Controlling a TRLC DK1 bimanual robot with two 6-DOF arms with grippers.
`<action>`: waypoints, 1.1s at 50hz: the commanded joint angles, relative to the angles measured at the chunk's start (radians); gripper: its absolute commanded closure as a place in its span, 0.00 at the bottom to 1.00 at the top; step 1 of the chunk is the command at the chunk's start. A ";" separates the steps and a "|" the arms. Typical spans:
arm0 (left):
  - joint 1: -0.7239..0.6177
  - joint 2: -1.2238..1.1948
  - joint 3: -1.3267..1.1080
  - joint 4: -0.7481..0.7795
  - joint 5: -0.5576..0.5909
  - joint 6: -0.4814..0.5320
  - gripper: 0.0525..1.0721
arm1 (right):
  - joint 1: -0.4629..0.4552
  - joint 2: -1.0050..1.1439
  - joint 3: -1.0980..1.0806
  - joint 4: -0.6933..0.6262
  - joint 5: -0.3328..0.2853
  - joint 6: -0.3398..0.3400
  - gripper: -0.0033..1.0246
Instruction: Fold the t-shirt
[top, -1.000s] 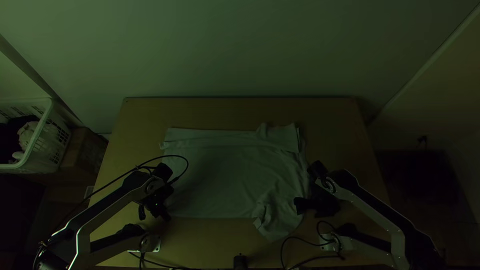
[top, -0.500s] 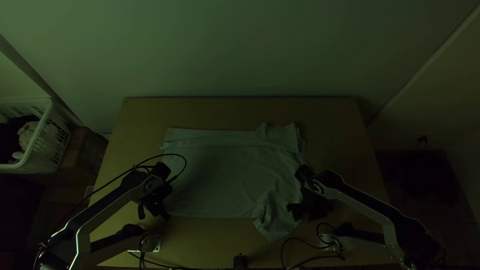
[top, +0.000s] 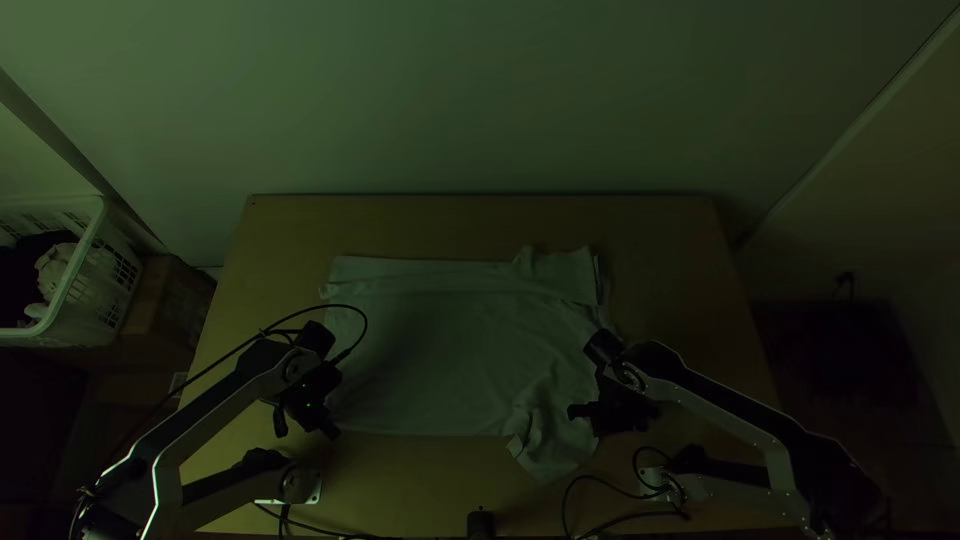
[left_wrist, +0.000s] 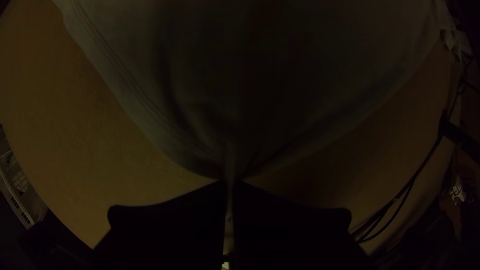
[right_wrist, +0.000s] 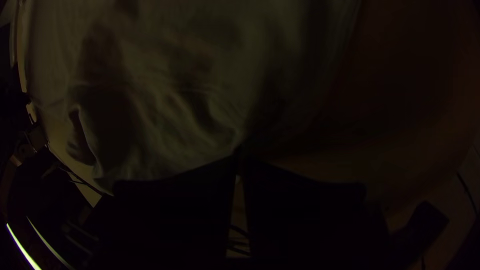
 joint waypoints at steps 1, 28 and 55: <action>0.026 0.004 -0.014 0.054 -0.020 0.028 0.97 | -0.023 -0.027 0.012 -0.004 0.027 0.003 0.97; 0.219 -0.002 0.060 0.071 -0.018 0.149 0.97 | -0.293 -0.073 0.121 -0.144 0.114 -0.184 0.97; 0.248 0.019 0.242 0.099 0.012 0.129 0.97 | -0.316 -0.034 0.278 -0.130 0.177 -0.199 0.97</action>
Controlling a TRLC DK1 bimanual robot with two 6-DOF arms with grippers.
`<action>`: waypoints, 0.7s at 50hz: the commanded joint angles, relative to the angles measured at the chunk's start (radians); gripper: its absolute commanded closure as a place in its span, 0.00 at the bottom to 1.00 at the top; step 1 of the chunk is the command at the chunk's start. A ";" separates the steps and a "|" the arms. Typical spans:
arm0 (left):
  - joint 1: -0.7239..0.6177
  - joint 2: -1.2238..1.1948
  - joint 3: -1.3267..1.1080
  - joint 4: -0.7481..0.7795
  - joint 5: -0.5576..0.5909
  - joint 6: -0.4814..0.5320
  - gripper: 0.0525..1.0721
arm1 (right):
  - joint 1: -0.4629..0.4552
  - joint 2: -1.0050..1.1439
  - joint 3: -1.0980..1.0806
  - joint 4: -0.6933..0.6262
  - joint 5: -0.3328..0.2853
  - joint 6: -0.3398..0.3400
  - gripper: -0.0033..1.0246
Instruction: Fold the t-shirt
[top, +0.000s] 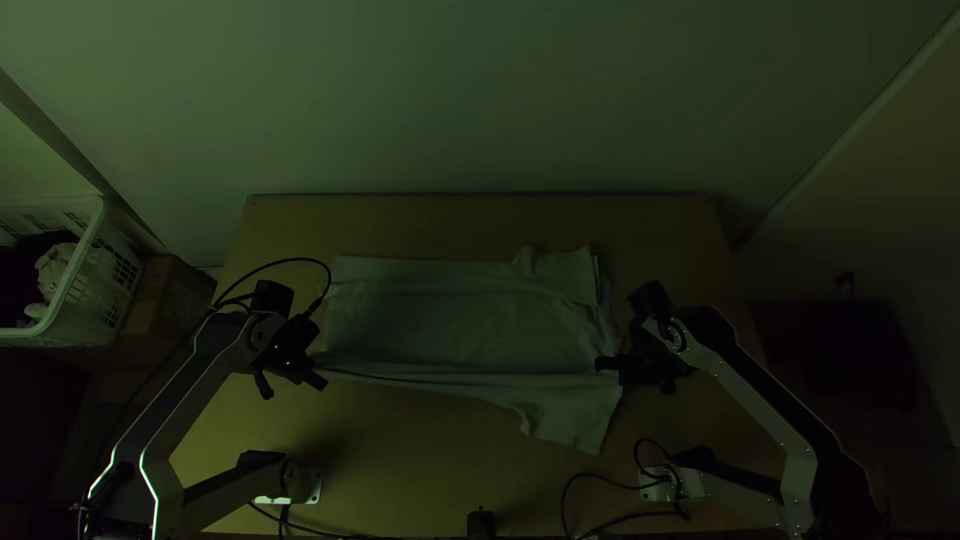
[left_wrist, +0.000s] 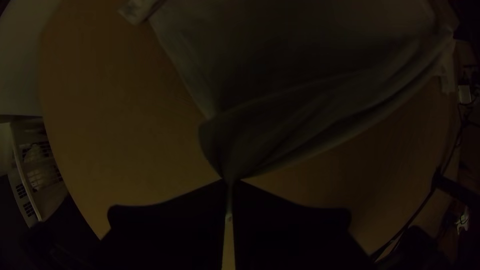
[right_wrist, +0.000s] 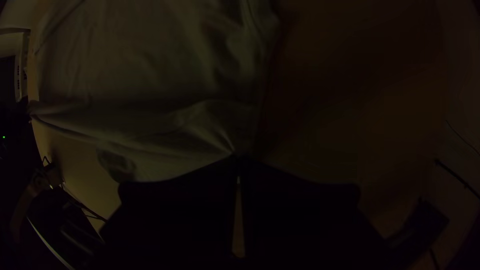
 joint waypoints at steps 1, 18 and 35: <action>0.017 0.022 0.042 0.013 -0.002 0.004 0.97 | -0.021 0.025 0.058 0.002 0.023 -0.016 0.97; 0.023 0.095 0.151 0.064 0.022 -0.029 0.97 | -0.036 0.091 0.156 0.039 0.041 -0.022 0.97; 0.014 0.180 0.234 0.126 0.037 -0.054 0.97 | -0.044 0.191 0.248 0.111 0.067 -0.022 0.97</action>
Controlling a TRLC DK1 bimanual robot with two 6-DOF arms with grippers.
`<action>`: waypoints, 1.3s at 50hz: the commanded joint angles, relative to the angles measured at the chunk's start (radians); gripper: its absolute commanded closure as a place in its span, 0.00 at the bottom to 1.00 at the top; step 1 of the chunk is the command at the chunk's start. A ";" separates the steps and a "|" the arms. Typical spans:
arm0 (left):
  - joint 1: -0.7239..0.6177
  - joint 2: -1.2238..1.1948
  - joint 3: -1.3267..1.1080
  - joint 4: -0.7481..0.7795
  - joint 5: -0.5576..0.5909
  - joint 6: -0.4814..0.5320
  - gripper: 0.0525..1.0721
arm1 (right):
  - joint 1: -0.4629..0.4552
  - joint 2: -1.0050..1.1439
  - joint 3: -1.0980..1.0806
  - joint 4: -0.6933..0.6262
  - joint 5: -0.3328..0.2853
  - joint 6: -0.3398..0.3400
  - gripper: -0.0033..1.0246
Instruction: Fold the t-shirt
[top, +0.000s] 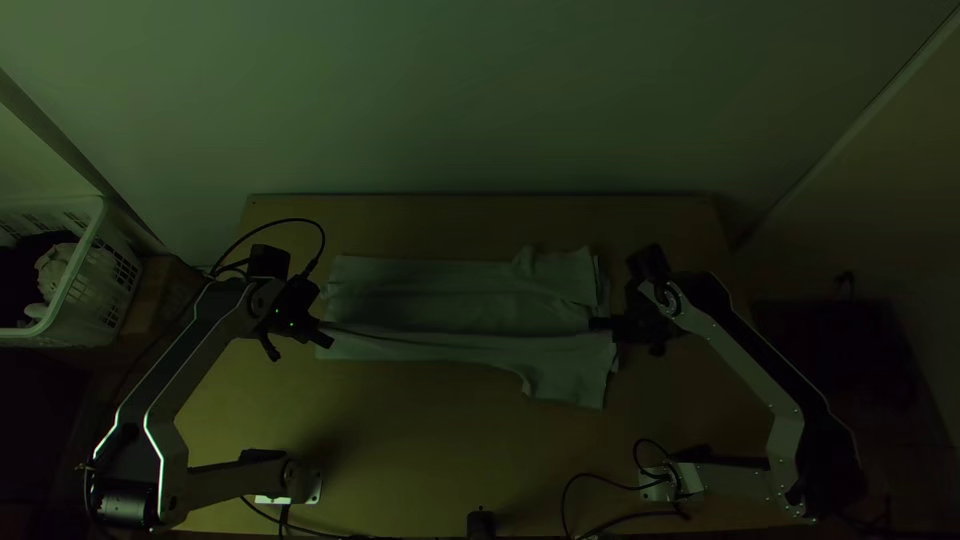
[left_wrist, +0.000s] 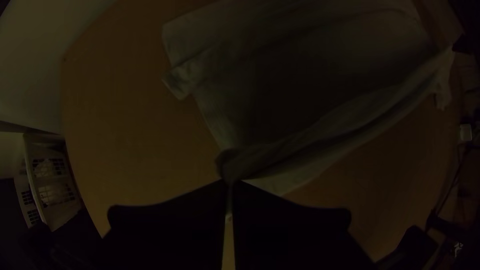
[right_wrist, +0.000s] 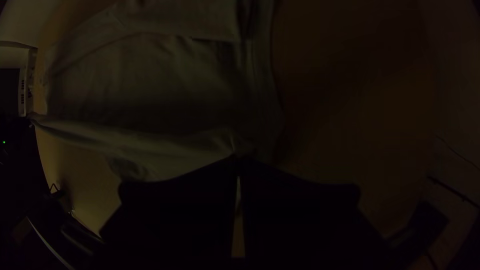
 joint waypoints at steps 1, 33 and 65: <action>-0.001 0.040 0.052 0.009 0.013 -0.020 0.97 | -0.013 0.041 0.045 0.020 0.021 -0.004 0.97; 0.028 0.264 0.285 0.074 0.043 -0.049 0.97 | -0.064 0.262 0.263 0.103 0.038 0.001 0.97; 0.032 0.442 0.469 0.091 0.049 -0.090 0.93 | -0.084 0.443 0.400 0.192 0.071 0.004 0.97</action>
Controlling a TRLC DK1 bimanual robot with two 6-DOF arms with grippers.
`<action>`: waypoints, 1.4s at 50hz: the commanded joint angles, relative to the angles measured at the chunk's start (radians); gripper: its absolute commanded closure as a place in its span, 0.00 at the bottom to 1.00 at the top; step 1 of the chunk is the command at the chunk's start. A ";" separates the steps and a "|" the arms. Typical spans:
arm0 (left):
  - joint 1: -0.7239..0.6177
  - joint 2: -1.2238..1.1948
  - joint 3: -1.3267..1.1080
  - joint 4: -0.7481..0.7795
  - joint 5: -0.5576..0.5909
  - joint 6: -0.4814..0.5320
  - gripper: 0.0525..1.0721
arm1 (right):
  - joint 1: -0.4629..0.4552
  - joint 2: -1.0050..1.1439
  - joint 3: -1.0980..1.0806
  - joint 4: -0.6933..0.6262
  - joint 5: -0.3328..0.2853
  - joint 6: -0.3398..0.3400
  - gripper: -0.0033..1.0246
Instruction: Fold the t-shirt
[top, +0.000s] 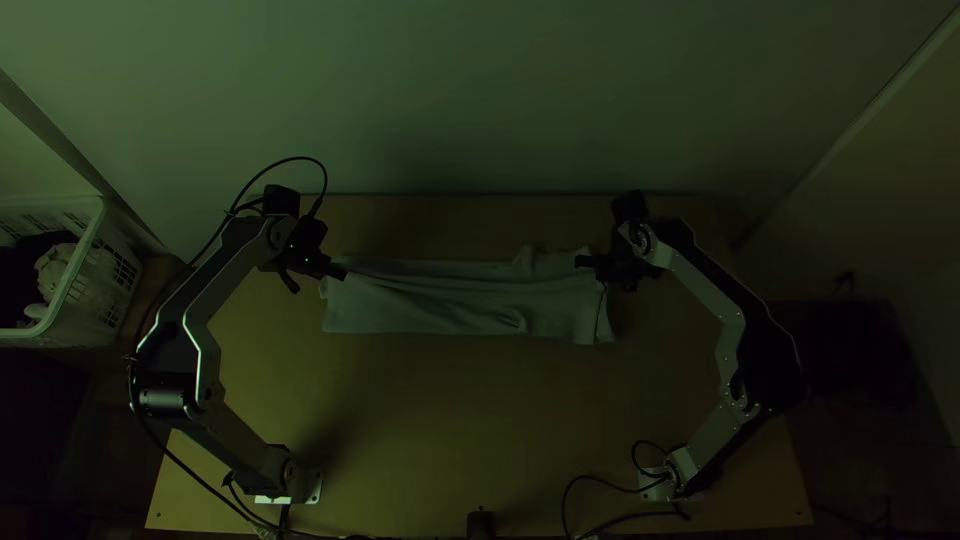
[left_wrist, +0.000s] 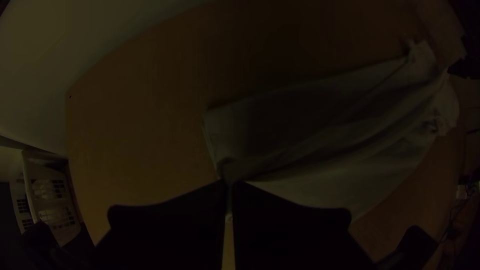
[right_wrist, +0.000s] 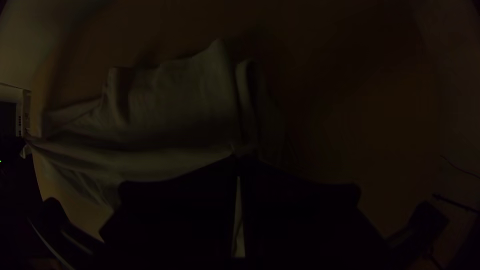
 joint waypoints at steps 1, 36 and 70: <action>0.006 0.037 0.044 0.007 0.004 -0.020 0.86 | -0.016 0.035 0.038 0.025 0.020 0.004 0.97; 0.095 0.000 0.042 0.015 0.180 -0.123 0.04 | -0.053 -0.051 0.059 0.086 0.090 0.006 0.11; 0.307 0.089 -0.079 0.011 0.692 -0.160 0.05 | -0.195 -0.277 0.157 0.037 0.056 0.070 0.04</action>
